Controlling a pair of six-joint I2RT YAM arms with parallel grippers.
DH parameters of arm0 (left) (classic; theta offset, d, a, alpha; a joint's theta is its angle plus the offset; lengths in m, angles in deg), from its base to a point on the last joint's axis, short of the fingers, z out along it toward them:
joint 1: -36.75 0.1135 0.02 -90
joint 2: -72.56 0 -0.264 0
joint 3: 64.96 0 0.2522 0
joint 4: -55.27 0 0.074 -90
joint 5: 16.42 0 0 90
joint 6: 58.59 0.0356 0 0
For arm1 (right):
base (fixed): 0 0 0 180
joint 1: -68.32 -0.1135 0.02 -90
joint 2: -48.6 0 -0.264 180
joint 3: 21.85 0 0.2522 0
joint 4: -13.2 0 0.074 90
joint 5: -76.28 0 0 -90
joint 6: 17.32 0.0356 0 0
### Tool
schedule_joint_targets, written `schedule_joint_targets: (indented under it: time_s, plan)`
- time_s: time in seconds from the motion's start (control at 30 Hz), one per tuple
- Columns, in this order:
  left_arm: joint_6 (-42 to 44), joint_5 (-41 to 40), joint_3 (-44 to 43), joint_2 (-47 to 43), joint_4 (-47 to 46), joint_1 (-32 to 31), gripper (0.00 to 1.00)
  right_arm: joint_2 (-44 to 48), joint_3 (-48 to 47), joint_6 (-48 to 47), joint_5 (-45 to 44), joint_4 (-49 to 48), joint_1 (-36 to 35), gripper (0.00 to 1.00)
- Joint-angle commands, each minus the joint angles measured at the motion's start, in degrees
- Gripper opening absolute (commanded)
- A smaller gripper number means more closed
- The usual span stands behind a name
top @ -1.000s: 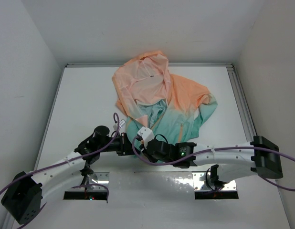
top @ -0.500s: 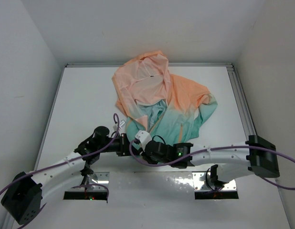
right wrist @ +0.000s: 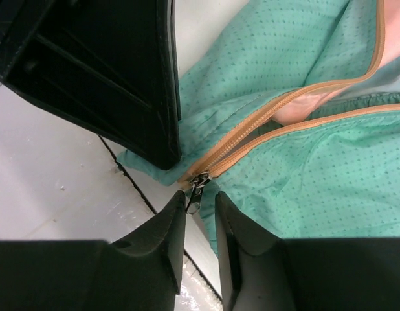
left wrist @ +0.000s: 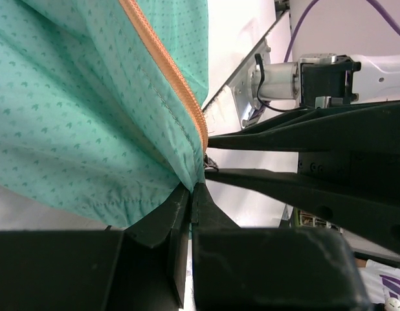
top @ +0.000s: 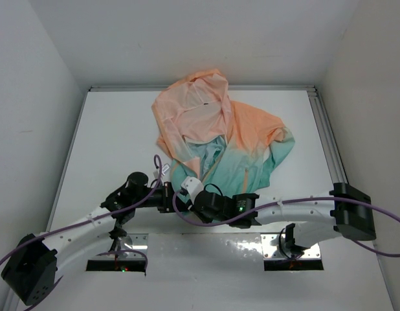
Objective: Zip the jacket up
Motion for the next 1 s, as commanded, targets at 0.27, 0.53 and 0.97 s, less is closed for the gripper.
schedule_joint_targets:
  time_s: [0.27,0.53,0.97]
  plan:
    - [-0.1,1.8,0.5,-1.5,-1.7,-0.4,0.0,0.2,-2.3,-0.8,-2.7,-1.3,-0.1,0.01]
    - [0.7,2.3,0.5,-1.5,-1.2,-0.4,0.0,0.1,-2.2,-2.0,-5.9,-3.3,-0.1,0.0]
    - [6.1,0.6,-3.5,-5.2,6.0,-0.4,0.0,-3.0,-5.1,-2.3,7.9,-7.9,18.2,0.0]
